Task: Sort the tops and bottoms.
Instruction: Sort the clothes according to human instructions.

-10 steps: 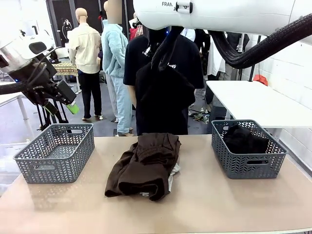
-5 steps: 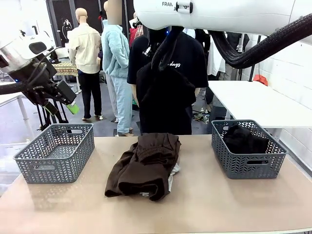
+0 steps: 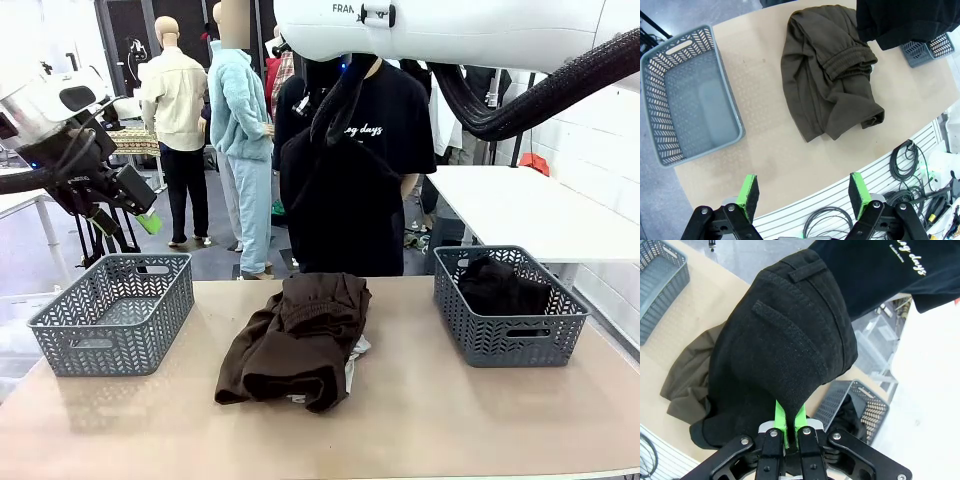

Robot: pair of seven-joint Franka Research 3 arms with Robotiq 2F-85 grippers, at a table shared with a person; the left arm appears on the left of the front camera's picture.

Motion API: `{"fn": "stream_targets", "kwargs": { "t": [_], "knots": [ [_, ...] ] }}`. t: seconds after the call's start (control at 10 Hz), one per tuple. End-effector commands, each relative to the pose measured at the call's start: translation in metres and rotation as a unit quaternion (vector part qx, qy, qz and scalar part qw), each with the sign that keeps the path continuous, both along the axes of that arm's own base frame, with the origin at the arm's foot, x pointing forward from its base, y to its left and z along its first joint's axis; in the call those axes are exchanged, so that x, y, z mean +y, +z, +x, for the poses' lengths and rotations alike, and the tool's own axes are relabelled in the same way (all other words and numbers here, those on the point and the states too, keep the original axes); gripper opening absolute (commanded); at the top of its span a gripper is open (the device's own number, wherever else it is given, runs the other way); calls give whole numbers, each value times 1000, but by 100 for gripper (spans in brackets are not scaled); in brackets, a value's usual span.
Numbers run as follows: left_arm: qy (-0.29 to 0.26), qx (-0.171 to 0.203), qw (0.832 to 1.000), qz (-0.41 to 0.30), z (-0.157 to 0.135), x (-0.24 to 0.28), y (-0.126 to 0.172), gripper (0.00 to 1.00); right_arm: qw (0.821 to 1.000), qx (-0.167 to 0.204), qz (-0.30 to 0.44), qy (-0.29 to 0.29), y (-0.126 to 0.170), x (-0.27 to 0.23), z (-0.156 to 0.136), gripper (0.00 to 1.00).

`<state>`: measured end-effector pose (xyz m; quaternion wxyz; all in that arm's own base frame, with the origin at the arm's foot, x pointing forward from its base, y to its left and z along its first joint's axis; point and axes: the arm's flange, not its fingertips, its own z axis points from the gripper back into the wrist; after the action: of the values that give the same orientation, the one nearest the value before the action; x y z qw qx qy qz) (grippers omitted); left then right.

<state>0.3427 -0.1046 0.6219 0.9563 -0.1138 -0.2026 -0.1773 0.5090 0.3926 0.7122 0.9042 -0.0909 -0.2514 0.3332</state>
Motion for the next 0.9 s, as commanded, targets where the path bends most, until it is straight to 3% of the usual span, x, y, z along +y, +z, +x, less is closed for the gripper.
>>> {"fn": "stream_targets", "kwargs": {
  "t": [0.0,0.8],
  "knots": [
    [0,0,1000,-1,0,2,1,93,1000,-4,6,3,2,-2,-4,0],
    [0,0,1000,-1,0,2,1,93,1000,-4,6,3,2,-2,-4,0]
  ]
}}
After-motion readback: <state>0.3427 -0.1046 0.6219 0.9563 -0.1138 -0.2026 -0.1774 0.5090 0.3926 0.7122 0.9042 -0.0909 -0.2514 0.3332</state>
